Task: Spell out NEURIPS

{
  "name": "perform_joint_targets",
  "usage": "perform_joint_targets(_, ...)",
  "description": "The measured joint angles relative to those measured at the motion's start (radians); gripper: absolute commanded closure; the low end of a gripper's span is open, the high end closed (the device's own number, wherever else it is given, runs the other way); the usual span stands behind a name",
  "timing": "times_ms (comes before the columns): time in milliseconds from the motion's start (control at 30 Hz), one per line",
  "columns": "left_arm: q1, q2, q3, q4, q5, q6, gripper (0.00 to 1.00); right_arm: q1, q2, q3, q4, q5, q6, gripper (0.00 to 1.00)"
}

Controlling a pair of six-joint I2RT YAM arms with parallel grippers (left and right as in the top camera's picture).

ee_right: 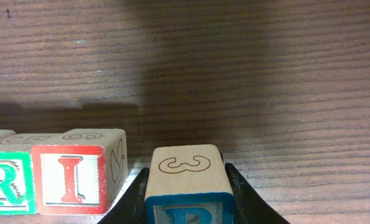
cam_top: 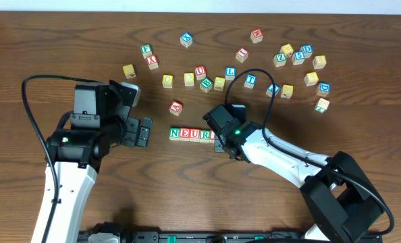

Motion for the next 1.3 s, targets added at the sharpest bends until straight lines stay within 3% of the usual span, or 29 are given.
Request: perform_joint_targets(1300,0.0,0.0,0.0,0.0,0.0,0.0,0.02,0.0,0.026,0.0,0.023,-0.016,0.0,0.99)
